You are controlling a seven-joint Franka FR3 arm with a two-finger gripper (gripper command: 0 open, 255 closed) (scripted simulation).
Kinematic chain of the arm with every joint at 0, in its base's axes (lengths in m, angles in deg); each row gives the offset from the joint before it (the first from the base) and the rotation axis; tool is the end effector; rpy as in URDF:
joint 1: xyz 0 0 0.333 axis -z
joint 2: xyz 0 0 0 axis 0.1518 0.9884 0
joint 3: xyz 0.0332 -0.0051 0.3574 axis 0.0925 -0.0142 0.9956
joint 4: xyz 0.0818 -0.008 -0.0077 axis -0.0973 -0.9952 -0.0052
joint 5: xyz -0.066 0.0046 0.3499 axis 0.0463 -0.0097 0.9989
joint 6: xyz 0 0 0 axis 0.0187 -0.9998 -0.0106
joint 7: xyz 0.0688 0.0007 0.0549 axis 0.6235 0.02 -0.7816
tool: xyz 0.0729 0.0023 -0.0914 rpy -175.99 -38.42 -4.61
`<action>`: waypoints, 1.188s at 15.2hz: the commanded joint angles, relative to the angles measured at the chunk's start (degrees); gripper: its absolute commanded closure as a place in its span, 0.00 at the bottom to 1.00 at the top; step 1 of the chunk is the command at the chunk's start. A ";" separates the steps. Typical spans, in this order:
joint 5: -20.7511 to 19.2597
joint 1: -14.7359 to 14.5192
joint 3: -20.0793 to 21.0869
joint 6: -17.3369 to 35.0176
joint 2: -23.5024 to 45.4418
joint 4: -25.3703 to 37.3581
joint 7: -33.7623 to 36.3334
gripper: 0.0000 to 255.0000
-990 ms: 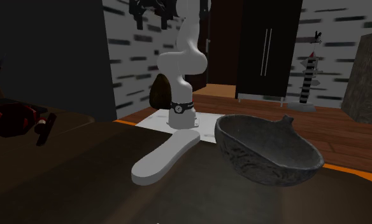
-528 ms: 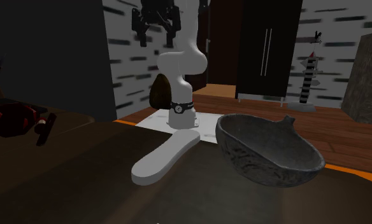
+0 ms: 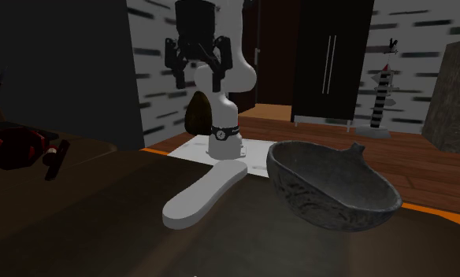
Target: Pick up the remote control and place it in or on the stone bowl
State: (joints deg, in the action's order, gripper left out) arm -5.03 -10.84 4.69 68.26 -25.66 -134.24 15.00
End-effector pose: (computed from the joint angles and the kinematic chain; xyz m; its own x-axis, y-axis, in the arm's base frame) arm 0.3834 0.0756 0.5284 0.9838 -0.1775 -0.0252 -0.1767 -0.9838 0.0308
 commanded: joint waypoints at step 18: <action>-4.81 -2.05 4.00 19.32 29.79 11.53 10.79 0.00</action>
State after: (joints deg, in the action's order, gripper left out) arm -9.70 -12.84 8.70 86.76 3.74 -122.30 25.64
